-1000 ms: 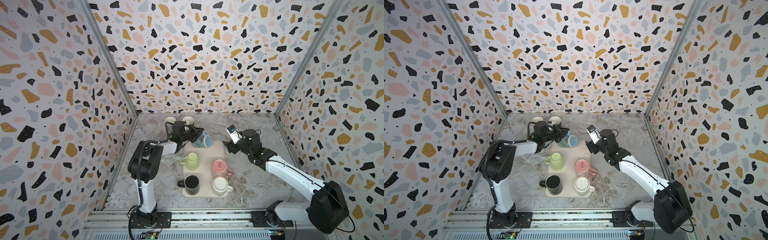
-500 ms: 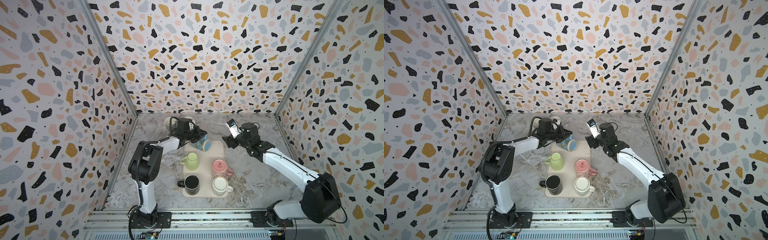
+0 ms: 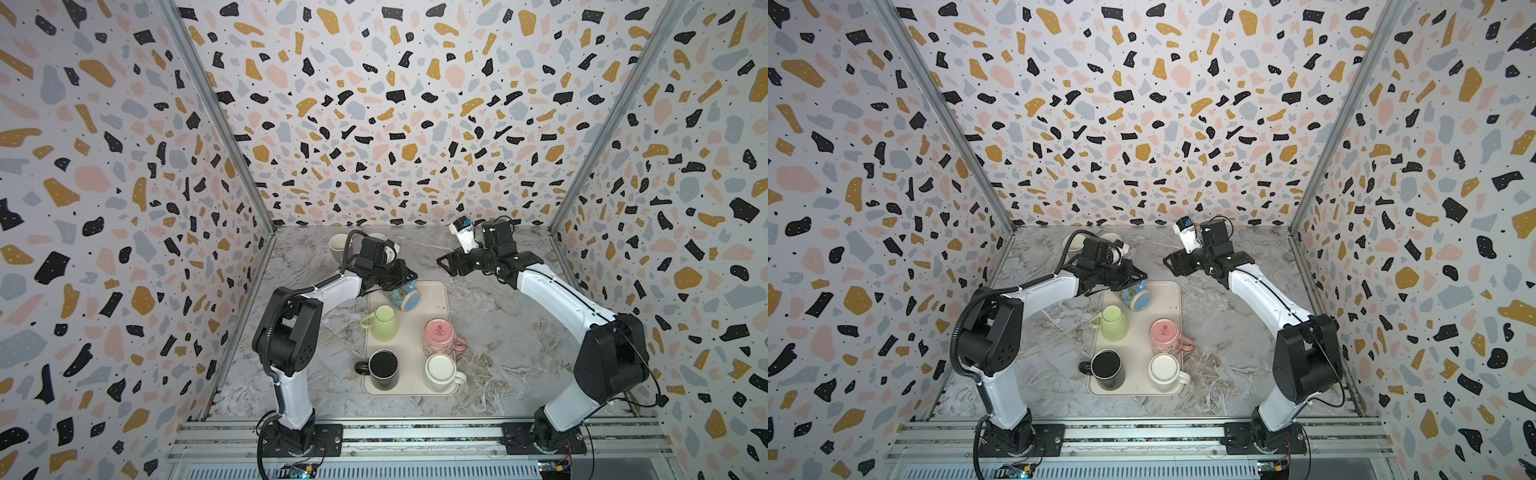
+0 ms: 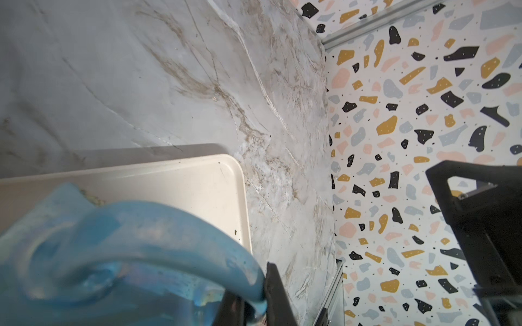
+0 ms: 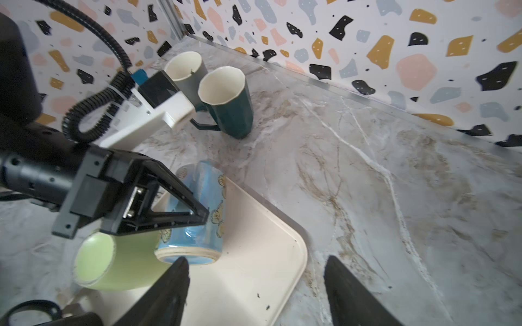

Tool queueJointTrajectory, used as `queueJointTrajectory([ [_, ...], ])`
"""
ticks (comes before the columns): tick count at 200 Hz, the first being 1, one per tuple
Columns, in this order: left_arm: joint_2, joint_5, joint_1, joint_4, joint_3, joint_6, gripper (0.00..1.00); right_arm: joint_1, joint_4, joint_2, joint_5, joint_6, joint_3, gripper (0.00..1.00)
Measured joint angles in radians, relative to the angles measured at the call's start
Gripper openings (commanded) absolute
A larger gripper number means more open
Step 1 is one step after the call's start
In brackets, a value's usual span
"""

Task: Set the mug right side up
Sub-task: 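Tilt the blue butterfly mug upward with the left gripper while the right gripper approaches, then close the right gripper on the blue mug's handle beside the left gripper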

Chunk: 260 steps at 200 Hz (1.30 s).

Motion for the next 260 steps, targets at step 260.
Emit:
queueJointTrajectory([
  [260,0.004,-0.053,-0.124,-0.362,0.125,0.525,0.00,-0.014,-0.198,0.382,-0.386,0.140,0.282,0.61],
])
